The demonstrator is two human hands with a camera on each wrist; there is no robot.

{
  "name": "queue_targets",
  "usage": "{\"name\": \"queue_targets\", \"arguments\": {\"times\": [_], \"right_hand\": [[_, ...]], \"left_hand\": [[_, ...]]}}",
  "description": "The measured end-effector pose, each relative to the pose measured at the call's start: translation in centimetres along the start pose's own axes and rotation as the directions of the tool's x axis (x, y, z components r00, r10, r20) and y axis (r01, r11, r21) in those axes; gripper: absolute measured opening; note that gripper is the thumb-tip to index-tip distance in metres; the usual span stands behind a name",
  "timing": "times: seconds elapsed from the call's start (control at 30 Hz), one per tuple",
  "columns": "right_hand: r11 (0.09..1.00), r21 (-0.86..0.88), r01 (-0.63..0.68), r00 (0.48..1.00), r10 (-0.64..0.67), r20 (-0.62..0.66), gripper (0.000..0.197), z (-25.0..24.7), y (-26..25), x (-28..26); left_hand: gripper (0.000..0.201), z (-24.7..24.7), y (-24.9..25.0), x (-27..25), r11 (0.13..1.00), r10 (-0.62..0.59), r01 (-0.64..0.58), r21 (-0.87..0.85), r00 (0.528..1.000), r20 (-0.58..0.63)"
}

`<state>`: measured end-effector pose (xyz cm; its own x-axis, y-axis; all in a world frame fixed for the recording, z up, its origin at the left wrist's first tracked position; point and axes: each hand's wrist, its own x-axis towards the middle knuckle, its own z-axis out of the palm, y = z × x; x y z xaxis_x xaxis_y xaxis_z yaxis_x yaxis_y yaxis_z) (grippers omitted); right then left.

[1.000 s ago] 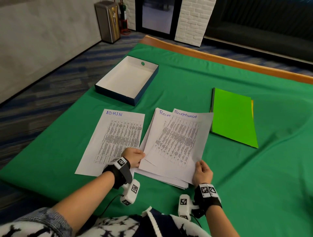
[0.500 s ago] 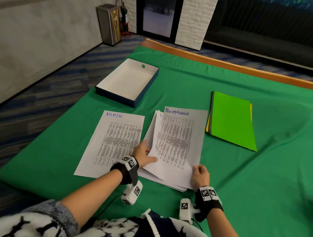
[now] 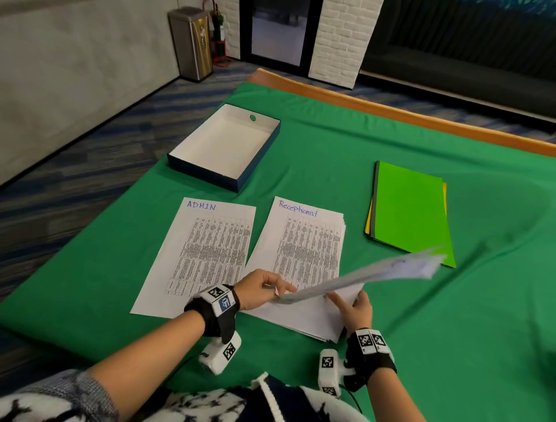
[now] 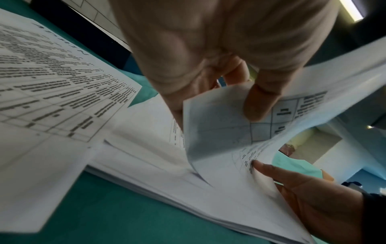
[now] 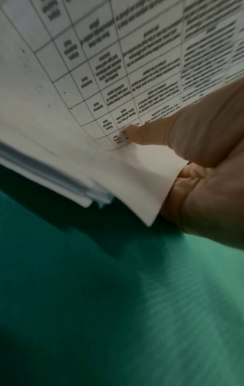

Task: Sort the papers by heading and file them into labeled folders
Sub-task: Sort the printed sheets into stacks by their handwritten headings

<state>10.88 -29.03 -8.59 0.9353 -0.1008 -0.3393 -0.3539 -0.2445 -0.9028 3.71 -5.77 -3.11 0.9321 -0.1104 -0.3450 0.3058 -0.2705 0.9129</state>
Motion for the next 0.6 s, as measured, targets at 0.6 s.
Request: {"name": "queue_targets", "arguments": {"times": [0.6], "right_hand": [[0.99, 0.014, -0.141, 0.988, 0.142, -0.059, 0.039, -0.1, 1.1, 0.9]], "left_hand": [[0.07, -1.7, -2.7, 3.0, 0.827, -0.07, 0.337, 0.451, 0.857, -0.511]]}}
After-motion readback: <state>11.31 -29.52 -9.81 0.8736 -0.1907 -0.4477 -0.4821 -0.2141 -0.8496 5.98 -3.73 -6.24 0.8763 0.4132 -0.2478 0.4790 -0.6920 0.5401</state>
